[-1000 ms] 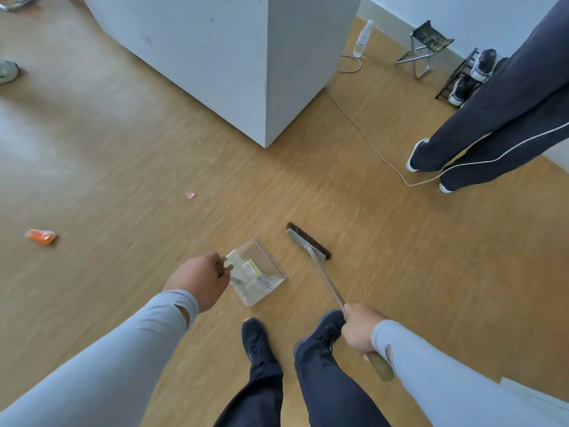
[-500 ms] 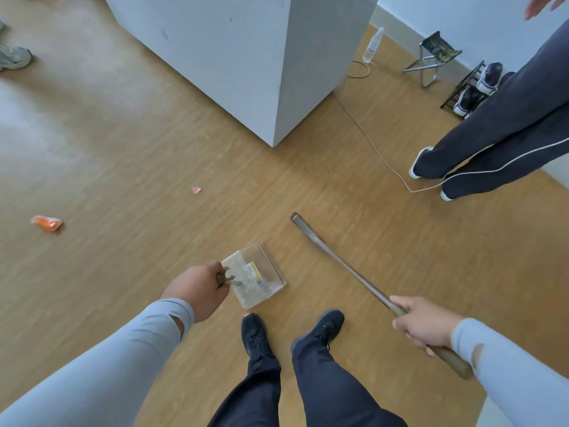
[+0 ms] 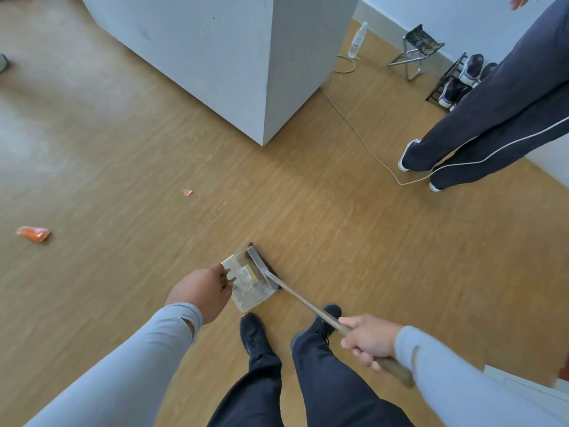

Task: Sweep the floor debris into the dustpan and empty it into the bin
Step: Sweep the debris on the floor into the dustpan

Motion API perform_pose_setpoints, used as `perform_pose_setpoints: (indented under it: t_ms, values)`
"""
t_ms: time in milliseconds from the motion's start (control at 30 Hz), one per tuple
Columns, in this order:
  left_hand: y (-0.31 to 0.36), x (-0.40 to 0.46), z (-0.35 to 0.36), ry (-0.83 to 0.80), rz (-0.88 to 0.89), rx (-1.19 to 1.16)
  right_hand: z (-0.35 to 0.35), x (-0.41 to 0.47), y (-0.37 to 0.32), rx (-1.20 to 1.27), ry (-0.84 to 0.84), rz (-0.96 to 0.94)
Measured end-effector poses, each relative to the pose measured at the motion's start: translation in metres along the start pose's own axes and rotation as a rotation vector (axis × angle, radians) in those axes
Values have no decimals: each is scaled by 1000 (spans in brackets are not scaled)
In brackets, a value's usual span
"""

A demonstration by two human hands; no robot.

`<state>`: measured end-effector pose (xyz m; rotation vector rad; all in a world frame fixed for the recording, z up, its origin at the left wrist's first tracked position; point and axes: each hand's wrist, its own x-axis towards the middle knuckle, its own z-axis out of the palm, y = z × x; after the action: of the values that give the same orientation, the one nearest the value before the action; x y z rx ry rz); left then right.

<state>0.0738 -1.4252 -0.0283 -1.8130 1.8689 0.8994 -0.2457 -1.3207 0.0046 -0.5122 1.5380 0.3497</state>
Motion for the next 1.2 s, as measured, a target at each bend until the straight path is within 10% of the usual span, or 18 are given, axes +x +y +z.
perform_pose_setpoints:
  t_ms: [467,1200]
  values:
    - [-11,-23,0,-13,107,58,-27,-17,89,203,390,117]
    - [51,-44,25,41,243,178,40,-20,133,324,14,-69]
